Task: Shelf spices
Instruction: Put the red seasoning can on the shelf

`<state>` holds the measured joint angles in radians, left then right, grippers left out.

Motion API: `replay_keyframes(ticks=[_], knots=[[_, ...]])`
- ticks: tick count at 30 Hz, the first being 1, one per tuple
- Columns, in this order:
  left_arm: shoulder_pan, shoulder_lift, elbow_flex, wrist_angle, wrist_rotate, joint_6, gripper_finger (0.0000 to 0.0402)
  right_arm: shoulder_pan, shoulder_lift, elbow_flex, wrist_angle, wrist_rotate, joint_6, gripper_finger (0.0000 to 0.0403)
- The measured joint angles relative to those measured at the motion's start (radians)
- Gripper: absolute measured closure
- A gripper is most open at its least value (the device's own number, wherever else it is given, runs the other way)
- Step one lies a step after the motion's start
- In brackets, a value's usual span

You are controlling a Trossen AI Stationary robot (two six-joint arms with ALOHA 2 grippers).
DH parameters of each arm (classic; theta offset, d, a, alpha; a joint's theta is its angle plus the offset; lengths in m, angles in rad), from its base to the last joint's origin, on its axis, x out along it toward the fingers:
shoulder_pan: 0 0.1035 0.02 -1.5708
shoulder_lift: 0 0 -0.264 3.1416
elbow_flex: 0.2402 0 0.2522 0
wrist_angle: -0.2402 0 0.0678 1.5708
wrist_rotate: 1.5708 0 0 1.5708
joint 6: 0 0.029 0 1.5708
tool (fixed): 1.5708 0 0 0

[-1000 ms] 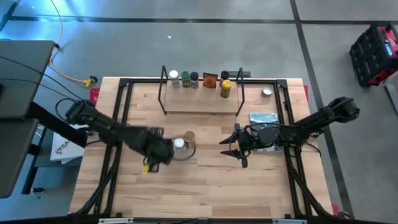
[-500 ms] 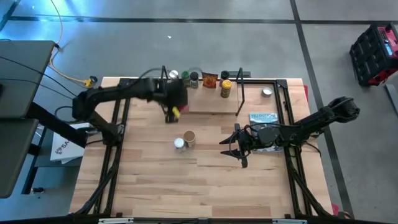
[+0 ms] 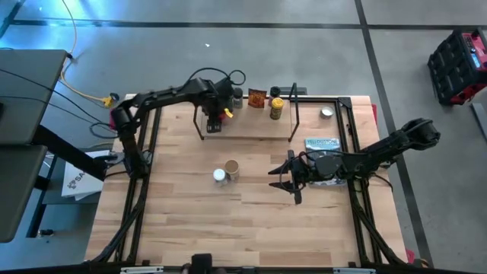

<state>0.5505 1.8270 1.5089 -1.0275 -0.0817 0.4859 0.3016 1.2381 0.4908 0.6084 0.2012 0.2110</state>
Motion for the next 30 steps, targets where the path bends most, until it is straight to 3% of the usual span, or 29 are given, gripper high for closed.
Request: replay_keyframes(ticks=[5, 18, 30], knots=[[0.0, 0.057, 0.018, 0.002, -0.022, 0.05, 0.0196, 0.0, 0.0, 0.0, -0.007, 0.0, 0.003, 0.0213], [0.01, 0.063, 0.02, 0.013, -0.041, 0.135, 0.0193, 0.0, 0.0, 0.0, -0.023, 0.0, 0.017, 0.0213], [0.06, 0.065, 0.019, 0.025, -0.045, 0.095, 0.0154, 0.0, 0.0, 0.0, -0.024, 0.0, 0.023, 0.0213]])
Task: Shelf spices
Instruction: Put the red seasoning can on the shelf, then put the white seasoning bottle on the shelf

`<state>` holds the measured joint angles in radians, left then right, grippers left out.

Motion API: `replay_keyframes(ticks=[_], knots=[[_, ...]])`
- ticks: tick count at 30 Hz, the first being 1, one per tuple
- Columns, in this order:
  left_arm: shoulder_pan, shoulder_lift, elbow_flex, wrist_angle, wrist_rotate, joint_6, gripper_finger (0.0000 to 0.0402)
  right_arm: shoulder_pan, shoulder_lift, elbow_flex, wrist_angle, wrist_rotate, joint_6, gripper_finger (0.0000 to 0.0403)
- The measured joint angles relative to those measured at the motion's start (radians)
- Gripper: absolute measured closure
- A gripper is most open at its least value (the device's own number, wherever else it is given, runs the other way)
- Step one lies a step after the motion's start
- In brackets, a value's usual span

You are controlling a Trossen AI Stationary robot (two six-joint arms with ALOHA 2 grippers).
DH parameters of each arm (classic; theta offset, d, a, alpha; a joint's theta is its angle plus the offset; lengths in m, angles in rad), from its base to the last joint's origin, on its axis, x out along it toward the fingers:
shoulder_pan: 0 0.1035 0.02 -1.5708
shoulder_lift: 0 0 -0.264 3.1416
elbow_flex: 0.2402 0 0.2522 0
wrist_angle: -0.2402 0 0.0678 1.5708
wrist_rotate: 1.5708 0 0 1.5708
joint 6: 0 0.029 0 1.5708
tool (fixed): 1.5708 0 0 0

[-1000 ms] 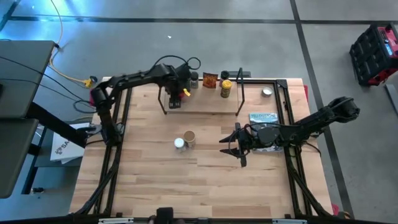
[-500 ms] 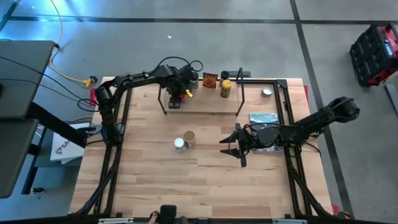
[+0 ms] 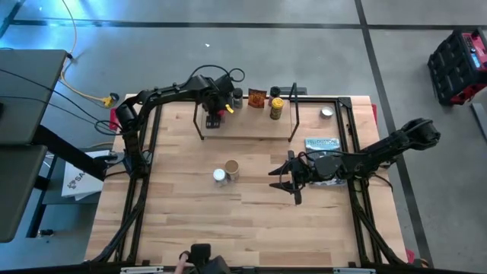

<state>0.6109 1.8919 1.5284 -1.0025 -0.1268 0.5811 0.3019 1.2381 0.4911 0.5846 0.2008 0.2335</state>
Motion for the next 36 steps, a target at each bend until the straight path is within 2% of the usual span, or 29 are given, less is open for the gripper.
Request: replay_keyframes(ticks=[6, 14, 23, 27, 31, 36], knots=[[0.0, 0.0, 0.0, 0.012, -0.055, 0.006, 0.0145, 0.0, 0.0, 0.0, 0.0, 0.0, 0.002, 0.0213], [-0.003, 0.0, 0.011, -0.004, -0.07, -0.008, 0.0144, 0.0, 0.0, 0.0, 0.0, 0.0, 0.002, 0.0213], [-0.004, 0.0, 0.137, -0.106, -0.065, -0.048, 0.0144, 0.0, 0.0, 0.0, 0.0, -0.001, 0.002, 0.0213], [-0.012, -0.001, 0.198, -0.163, -0.115, -0.07, 0.0144, 0.0, 0.0, 0.0, -0.001, -0.001, 0.002, 0.0213], [-0.044, -0.002, 0.278, -0.267, -0.199, -0.111, 0.0144, 0.0, 0.0, 0.0, -0.005, -0.001, 0.002, 0.0213], [-0.131, -0.077, 0.299, -0.297, -0.193, -0.178, 0.0144, 0.0, 0.0, 0.0, -0.005, -0.001, 0.02, 0.0213]])
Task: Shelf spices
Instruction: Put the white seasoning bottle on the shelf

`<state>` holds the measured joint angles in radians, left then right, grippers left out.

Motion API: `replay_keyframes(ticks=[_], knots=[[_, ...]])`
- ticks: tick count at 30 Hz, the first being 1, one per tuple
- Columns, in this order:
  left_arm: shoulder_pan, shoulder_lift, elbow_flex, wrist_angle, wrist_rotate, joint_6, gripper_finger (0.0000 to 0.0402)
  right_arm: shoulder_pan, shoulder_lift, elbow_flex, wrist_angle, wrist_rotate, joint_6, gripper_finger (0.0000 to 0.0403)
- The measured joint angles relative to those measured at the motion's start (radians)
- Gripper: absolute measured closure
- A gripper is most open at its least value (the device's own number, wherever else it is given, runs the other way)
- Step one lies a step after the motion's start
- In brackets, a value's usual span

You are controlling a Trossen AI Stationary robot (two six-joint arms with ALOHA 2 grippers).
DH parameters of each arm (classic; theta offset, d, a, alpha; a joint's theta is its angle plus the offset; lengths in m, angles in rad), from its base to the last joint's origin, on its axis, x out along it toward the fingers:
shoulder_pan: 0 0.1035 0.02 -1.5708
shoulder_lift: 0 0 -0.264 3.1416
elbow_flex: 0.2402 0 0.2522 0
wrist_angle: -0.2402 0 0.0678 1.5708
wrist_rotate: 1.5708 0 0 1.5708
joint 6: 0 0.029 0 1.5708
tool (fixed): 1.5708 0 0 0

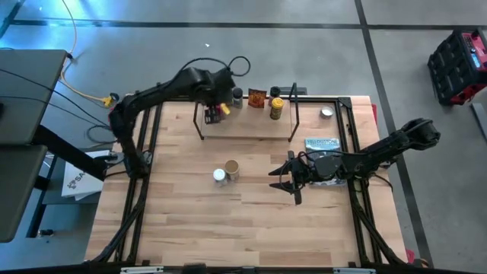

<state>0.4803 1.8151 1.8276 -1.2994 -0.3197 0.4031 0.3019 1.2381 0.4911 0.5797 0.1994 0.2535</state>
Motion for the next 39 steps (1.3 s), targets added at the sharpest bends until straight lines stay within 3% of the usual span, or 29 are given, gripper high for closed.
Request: replay_keyframes(ticks=[7, 10, 16, 20, 27, 33, 39], knots=[[-0.237, -0.252, -0.145, 0.046, -0.004, -0.186, 0.0144, 0.0, 0.0, 0.0, 0.0, -0.001, 0.011, 0.0213], [-0.388, -0.378, -0.281, 0.122, -0.049, -0.338, 0.0144, 0.0, 0.0, 0.0, 0.0, -0.001, 0.001, 0.0213], [-0.734, -0.544, -0.592, 0.303, -0.269, -0.731, 0.0145, 0.0, 0.0, 0.0, 0.001, -0.001, 0.005, 0.0213], [-0.886, -0.564, -0.778, 0.487, -0.274, -0.944, 0.0145, 0.0, 0.0, 0.0, 0.006, 0.0, 0.008, 0.0213], [-0.971, -0.511, -1.033, 0.868, -0.204, -0.985, 0.0145, 0.0, 0.0, 0.0, 0.009, 0.001, 0.008, 0.0213], [-0.986, -0.452, -1.095, 0.907, -0.381, -1.092, 0.0145, 0.0, 0.0, 0.0, 0.008, 0.001, 0.008, 0.0213], [-0.984, -0.395, -1.104, 1.02, -0.404, -0.997, 0.0145, 0.0, 0.0, 0.0, 0.009, 0.001, 0.008, 0.0213]])
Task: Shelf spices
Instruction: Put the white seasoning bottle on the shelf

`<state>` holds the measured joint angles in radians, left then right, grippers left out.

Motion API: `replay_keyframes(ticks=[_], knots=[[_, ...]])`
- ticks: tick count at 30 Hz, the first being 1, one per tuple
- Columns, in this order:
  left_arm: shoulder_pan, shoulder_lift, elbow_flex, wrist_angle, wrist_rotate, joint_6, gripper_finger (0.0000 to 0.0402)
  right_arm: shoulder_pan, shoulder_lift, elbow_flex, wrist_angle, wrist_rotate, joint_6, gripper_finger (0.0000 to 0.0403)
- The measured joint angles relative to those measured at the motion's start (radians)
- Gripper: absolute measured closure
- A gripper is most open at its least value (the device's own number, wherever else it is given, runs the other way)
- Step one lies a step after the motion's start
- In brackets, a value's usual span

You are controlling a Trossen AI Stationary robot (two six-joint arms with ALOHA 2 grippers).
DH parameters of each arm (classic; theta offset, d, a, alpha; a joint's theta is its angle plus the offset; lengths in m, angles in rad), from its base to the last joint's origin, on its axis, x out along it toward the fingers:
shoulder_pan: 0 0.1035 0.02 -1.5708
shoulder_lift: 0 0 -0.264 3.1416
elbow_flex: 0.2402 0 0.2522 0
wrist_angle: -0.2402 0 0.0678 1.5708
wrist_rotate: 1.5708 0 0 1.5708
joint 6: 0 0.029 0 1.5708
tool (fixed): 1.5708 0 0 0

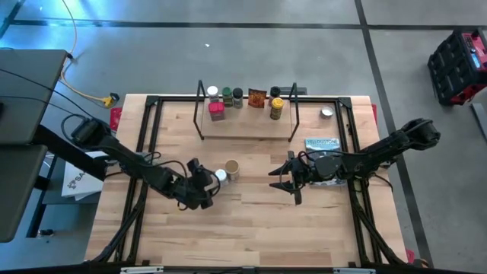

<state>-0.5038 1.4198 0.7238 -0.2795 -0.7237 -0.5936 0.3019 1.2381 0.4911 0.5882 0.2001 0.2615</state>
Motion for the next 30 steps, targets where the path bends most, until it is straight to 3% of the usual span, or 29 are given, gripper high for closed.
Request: replay_keyframes(ticks=[12, 20, 30], knots=[[0.054, 0.009, 0.0, 0.16, -0.044, -0.036, 0.0145, 0.0, 0.0, 0.0, 0.0, 0.0, 0.0, 0.0213], [0.086, 0.015, -0.008, 0.164, 0.044, -0.049, 0.0146, 0.0, 0.0, 0.0, 0.0, 0.0, 0.003, 0.0213], [0.081, 0.083, -0.008, 0.193, 0.033, 0.025, 0.0208, 0.0, 0.0, 0.0, 0.0, 0.0, 0.004, 0.0213]])
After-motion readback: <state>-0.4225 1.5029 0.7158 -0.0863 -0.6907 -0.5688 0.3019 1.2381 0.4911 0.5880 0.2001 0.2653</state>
